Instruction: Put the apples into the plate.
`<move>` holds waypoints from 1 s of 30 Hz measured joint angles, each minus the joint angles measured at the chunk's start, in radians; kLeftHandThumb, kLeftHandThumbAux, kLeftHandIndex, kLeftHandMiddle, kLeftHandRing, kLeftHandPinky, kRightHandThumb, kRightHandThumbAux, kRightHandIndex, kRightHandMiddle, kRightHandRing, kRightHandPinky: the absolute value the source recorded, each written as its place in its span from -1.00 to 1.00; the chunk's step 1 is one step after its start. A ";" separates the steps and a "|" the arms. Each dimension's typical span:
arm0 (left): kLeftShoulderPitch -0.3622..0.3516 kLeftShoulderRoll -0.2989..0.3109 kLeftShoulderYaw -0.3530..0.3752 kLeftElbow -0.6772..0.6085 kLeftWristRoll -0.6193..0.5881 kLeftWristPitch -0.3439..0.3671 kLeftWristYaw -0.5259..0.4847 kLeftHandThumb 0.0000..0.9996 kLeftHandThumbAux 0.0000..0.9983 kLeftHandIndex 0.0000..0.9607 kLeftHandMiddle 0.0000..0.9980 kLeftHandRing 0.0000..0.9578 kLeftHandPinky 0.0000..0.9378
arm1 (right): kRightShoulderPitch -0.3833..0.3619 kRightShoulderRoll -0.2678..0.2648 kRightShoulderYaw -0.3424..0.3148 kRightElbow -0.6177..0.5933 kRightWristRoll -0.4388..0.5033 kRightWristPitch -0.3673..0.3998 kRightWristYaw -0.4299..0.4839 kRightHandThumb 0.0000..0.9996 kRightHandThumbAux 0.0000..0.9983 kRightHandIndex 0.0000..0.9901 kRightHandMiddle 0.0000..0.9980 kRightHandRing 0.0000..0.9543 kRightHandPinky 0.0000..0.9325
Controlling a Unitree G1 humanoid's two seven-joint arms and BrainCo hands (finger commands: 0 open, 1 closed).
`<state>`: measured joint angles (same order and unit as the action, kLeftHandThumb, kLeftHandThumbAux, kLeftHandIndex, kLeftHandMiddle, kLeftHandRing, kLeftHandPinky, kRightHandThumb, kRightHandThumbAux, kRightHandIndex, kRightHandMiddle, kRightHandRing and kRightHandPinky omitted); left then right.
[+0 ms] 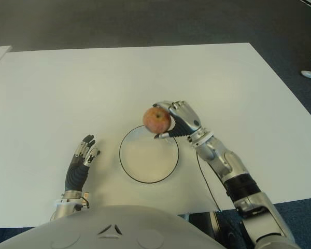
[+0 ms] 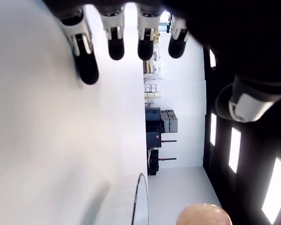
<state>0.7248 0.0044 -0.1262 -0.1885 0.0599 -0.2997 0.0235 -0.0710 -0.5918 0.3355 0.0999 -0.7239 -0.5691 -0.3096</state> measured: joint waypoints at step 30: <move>0.005 -0.021 -0.010 -0.010 0.011 0.010 0.000 -0.93 -0.12 -0.97 -0.89 -0.87 -0.83 | 0.116 0.004 0.008 -0.132 -0.052 -0.204 0.085 0.08 0.58 0.64 0.78 0.83 0.86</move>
<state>0.7297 -0.0167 -0.1364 -0.1986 0.0705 -0.2897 0.0236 0.0451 -0.5874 0.3430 -0.0322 -0.7757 -0.7733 -0.2250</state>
